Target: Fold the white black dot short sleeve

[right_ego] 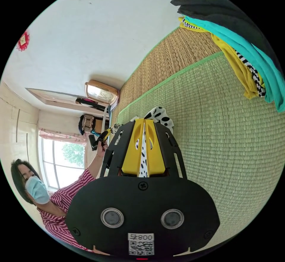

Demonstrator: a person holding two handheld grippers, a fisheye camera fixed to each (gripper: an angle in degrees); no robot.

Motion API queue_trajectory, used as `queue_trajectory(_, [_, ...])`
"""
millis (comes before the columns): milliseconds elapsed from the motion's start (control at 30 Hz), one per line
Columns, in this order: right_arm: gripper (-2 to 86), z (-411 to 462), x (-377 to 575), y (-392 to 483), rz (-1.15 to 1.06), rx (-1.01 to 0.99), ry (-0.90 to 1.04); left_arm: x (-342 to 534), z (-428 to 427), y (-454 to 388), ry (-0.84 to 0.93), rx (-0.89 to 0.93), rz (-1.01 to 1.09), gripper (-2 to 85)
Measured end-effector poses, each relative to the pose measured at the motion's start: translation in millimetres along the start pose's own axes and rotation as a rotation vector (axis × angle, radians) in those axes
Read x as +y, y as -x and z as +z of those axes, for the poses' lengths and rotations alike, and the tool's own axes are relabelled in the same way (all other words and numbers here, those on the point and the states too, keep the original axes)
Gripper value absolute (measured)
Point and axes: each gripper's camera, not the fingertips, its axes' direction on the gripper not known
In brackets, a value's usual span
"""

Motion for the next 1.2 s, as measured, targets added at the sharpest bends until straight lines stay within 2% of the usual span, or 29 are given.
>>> queue_trajectory(267, [0.4,-3.1,-6.2,-9.9,0.015,-0.008,0.015,-0.1,32.6,28.4,0.020,0.012,-0.010,3.8])
queue_trajectory(433, [0.6,-11.3,-1.3,-17.9,0.024,-0.013,-0.003,14.5,33.2,29.1,-0.041,-0.031,0.045,6.9])
queue_trajectory(533, [0.7,-24.5,5.7,-21.7,0.016,-0.017,-0.043,28.5,54.5,-2.0,0.001,0.003,0.194,7.3])
queue_trajectory(667, [0.7,-23.9,18.5,-2.0,-0.087,-0.014,-0.028,50.1,131.4,-76.9,0.203,0.082,0.499,7.5])
queue_trajectory(800, [0.7,12.0,28.4,36.8,-0.230,0.060,0.111,79.0,218.4,-142.9,0.374,-0.012,0.800,8.1])
queue_trajectory(900, [0.7,48.7,33.8,58.4,-0.305,0.118,0.226,95.9,263.2,-166.0,0.419,-0.109,0.933,8.3])
queue_trajectory(1100, [0.5,87.9,31.3,42.4,-0.277,0.086,0.315,107.4,323.4,-158.5,0.519,-0.234,1.000,7.2])
queue_trajectory(1200, [0.3,94.7,30.9,29.1,-0.254,0.076,0.328,102.3,334.4,-148.2,0.529,-0.198,0.977,4.4])
